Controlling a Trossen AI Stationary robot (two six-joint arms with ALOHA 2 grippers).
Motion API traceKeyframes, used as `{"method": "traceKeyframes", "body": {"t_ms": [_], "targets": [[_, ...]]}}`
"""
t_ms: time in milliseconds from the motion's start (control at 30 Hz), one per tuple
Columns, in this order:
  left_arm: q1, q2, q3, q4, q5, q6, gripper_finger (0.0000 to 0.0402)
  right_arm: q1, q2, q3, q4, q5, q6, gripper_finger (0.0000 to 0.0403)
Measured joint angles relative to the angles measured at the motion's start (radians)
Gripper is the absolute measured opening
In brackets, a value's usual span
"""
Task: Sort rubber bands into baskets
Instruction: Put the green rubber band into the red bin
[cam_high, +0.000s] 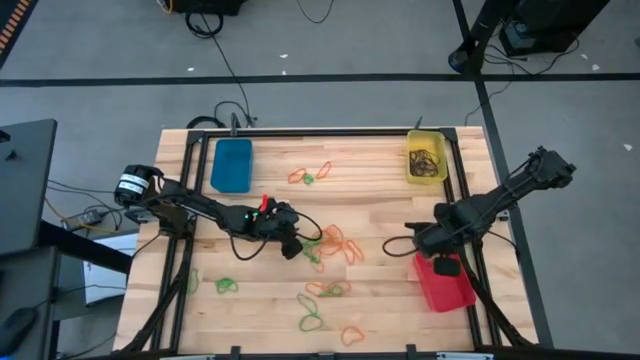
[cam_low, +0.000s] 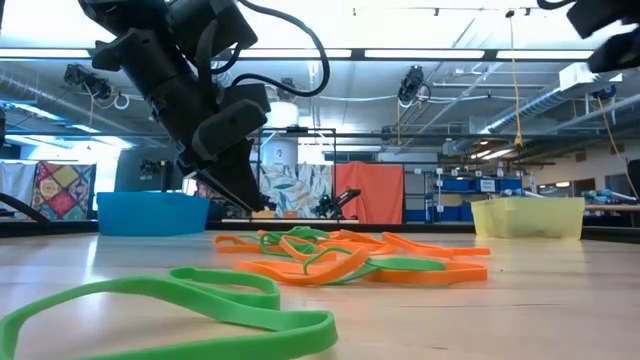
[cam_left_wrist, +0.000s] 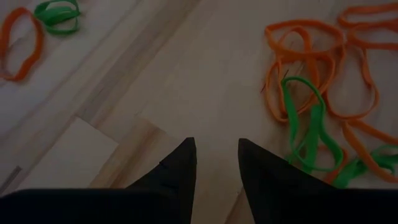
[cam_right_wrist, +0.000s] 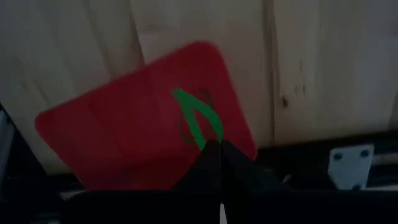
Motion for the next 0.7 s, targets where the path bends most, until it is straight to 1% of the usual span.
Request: {"method": "traceKeyframes", "body": {"t_ms": [200,300,400,467,567,700], "targets": [[-0.001,0.0,0.0,0.001,0.001,-0.016,0.0124,0.047,0.001,-0.052,0.008,-0.105,0.118,0.0007],[-0.001,0.0,0.0,0.001,0.001,-0.019,0.0124,0.061,0.001,-0.105,-0.011,-0.154,0.164,0.0021],[-0.001,0.0,0.0,0.0,0.001,-0.019,0.0124,0.075,0.002,-0.159,-0.005,-0.193,0.175,0.0051],[-0.001,0.0,0.0,0.001,0.001,-0.019,0.0124,0.076,0.002,-0.18,0.011,-0.193,0.175,0.0076],[-0.001,0.0,0.0,0.003,0.001,-0.019,0.0124,0.072,0.002,-0.185,0.028,-0.167,0.175,0.0113],[0.001,0.0,0.0,0.013,-0.001,-0.018,0.0124,0.064,0.001,-0.158,0.078,-0.126,0.146,0.0158]]}}
